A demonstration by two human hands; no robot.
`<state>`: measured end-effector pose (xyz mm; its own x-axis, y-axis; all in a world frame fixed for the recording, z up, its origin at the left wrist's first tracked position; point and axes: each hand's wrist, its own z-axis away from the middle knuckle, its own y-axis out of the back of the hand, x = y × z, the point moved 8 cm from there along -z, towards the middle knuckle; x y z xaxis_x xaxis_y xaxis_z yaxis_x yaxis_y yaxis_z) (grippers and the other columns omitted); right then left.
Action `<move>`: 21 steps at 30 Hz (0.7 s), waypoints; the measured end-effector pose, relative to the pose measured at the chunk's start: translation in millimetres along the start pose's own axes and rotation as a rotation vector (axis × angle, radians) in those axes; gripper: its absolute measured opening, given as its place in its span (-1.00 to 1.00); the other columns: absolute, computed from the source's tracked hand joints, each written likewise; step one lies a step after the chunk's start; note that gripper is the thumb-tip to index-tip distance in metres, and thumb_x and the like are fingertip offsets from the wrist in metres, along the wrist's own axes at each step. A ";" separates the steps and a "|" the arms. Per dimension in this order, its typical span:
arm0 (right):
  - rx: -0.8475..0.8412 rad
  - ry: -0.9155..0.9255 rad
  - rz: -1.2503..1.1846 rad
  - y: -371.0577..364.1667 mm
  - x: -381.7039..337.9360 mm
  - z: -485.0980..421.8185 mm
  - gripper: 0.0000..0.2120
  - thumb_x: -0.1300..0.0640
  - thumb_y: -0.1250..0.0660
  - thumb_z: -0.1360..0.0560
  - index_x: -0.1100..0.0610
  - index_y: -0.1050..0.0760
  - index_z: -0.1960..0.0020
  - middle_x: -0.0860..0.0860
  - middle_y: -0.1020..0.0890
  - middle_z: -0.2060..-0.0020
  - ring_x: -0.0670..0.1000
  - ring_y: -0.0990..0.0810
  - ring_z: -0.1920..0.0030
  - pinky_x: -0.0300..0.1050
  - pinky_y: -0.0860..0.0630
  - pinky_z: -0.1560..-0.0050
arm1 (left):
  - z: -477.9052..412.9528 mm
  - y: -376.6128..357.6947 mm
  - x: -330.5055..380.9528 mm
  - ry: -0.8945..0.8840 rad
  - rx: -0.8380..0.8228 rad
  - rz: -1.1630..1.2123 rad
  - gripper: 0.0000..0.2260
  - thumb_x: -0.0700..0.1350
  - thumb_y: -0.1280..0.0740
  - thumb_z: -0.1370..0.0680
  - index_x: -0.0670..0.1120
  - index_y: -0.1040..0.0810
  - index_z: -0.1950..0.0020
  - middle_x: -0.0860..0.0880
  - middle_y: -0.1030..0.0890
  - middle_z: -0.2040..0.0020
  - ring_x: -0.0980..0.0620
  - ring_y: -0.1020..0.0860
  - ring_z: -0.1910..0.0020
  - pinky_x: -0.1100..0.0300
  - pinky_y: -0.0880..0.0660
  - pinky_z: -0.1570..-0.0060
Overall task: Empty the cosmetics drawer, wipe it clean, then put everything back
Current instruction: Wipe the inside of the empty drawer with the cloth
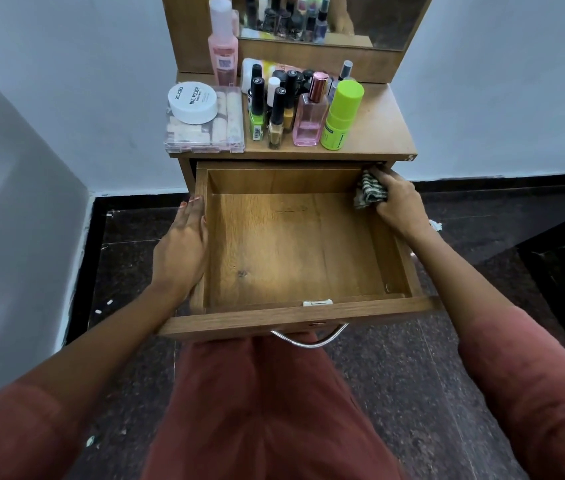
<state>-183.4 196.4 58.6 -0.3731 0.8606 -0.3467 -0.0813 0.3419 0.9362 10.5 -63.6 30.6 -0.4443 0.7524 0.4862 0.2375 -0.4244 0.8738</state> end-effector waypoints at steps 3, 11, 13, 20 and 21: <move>0.018 -0.006 -0.005 2.3 1.3 12.4 -0.55 0.32 -0.24 -0.43 0.17 -0.42 -0.31 0.15 -0.49 -0.29 0.24 -0.49 -0.20 0.07 -0.42 -0.23 | 0.5 0.4 -0.3 0.006 0.002 0.001 -0.62 -0.13 0.00 -0.64 -0.12 -0.22 -0.46 -0.16 -0.25 -0.47 -0.18 -0.39 -0.34 -0.13 -0.45 -0.12; 0.117 -0.022 0.126 5.1 3.5 14.4 -0.60 0.25 -0.27 -0.45 0.14 -0.44 -0.29 0.17 -0.58 -0.17 0.28 -0.57 -0.07 0.12 -0.51 -0.04 | 0.1 -2.5 -1.0 0.005 -0.014 0.024 -0.62 -0.14 0.00 -0.64 -0.13 -0.21 -0.46 -0.14 -0.24 -0.47 -0.13 -0.32 -0.40 -0.13 -0.42 -0.17; 0.108 -0.027 0.116 0.6 -1.2 -1.4 -0.62 0.31 -0.24 -0.44 0.20 -0.44 -0.25 0.23 -0.58 -0.12 0.30 -0.55 -0.06 0.11 -0.49 -0.03 | -0.9 -3.0 -2.4 0.006 -0.021 0.020 -0.62 -0.14 0.00 -0.64 -0.13 -0.21 -0.46 -0.14 -0.24 -0.47 -0.13 -0.33 -0.39 -0.13 -0.43 -0.16; 0.103 -0.054 0.229 -8.5 -8.7 -14.9 -0.58 0.39 -0.21 -0.35 0.29 -0.42 -0.20 0.30 -0.54 -0.08 0.31 -0.50 -0.08 0.13 -0.37 -0.16 | -1.5 -2.2 -0.5 0.004 -0.024 0.023 -0.62 -0.15 0.01 -0.64 -0.14 -0.20 -0.46 -0.13 -0.22 -0.48 -0.13 -0.34 -0.38 -0.09 -0.44 -0.15; 0.096 -0.039 0.235 -9.9 -12.4 -14.3 -0.58 0.39 -0.21 -0.35 0.29 -0.42 -0.21 0.28 -0.54 -0.10 0.28 -0.49 -0.11 0.10 -0.35 -0.19 | -0.9 -1.9 -0.3 0.005 -0.023 0.025 -0.62 -0.15 0.00 -0.64 -0.14 -0.20 -0.46 -0.14 -0.22 -0.48 -0.14 -0.35 -0.38 -0.09 -0.44 -0.15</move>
<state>-191.2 176.9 54.5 -0.3349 0.9340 -0.1242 0.0926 0.1638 0.9821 9.4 -63.5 28.7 -0.4430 0.7390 0.5077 0.2286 -0.4544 0.8610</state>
